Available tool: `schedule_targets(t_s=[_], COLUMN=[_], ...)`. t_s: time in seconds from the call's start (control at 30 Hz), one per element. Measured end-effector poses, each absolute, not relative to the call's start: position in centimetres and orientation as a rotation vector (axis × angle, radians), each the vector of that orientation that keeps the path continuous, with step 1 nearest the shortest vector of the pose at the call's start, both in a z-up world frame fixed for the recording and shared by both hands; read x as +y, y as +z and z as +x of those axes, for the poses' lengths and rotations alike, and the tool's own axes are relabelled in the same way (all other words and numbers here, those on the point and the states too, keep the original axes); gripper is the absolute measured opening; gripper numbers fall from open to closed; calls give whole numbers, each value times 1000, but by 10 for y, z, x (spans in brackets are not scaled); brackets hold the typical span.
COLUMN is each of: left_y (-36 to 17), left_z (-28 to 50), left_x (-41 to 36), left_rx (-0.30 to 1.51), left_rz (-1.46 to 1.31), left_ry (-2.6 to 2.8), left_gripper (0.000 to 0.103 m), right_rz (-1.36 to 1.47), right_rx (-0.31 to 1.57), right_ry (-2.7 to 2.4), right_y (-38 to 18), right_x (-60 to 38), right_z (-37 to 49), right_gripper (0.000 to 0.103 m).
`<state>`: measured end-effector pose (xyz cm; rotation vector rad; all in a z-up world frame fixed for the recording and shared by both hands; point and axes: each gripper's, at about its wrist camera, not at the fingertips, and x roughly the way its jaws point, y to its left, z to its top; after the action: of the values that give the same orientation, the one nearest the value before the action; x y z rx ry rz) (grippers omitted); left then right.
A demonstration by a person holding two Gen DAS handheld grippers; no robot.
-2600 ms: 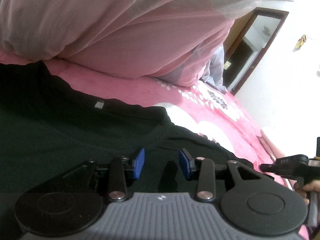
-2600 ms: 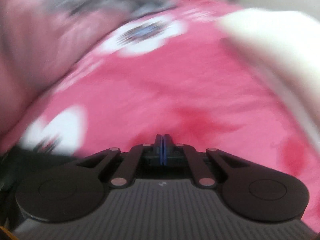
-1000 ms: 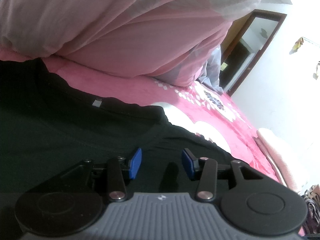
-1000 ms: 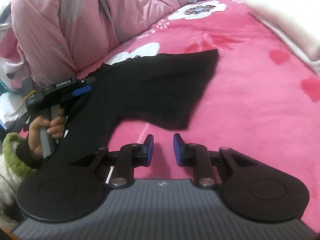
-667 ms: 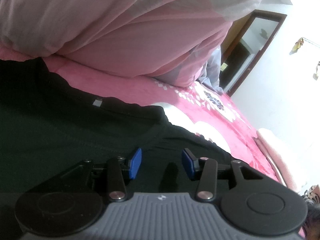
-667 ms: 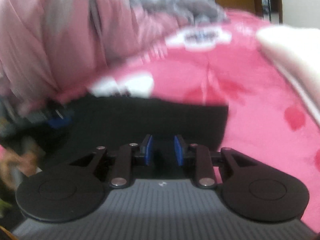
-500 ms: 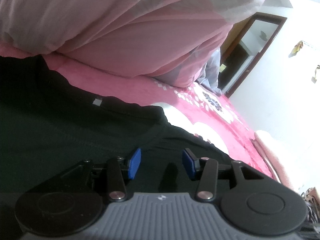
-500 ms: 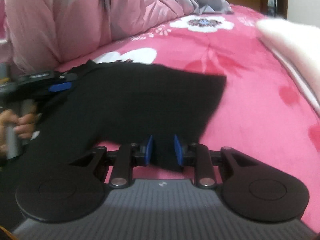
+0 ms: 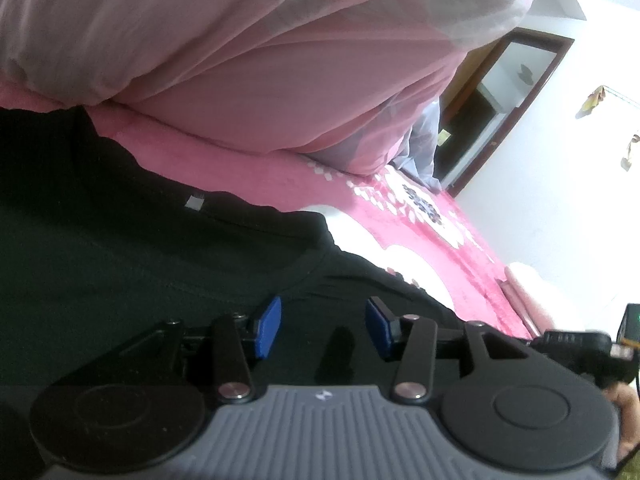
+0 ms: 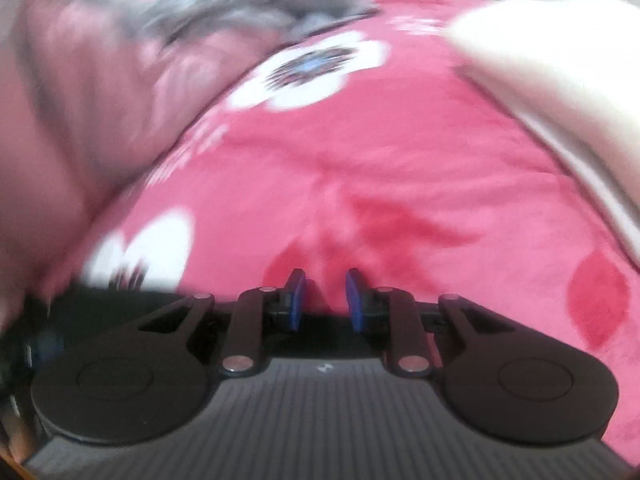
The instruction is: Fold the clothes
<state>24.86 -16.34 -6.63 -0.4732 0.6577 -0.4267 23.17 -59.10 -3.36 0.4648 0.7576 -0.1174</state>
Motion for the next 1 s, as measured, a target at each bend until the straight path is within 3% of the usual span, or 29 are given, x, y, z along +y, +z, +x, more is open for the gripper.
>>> schedule_targets(t_s=[0.13, 0.27, 0.5, 0.7, 0.87, 1.0], left_y=[-66, -66, -67, -55, -16, 22], left_z=[249, 249, 250, 245, 219, 166], left_x=[-165, -166, -162, -156, -141, -108], left_rx=[658, 659, 663, 682, 726, 716], left_rz=[-461, -452, -475, -480, -447, -432], left_ry=[-424, -424, -435, -431, -428, -543], left_gripper=[50, 51, 51, 58, 64, 74], right_rz=[451, 363, 290, 312, 284, 451], right_rx=[748, 863, 794, 673, 546, 517], right_ry=[-57, 147, -194, -127, -111, 11], right_y=[-14, -19, -5, 76, 145, 160], right_x=[-577, -526, -536, -520, -499, -484], right_z=[217, 227, 254, 119, 1, -50], right_gripper=[24, 24, 26, 26, 32, 48])
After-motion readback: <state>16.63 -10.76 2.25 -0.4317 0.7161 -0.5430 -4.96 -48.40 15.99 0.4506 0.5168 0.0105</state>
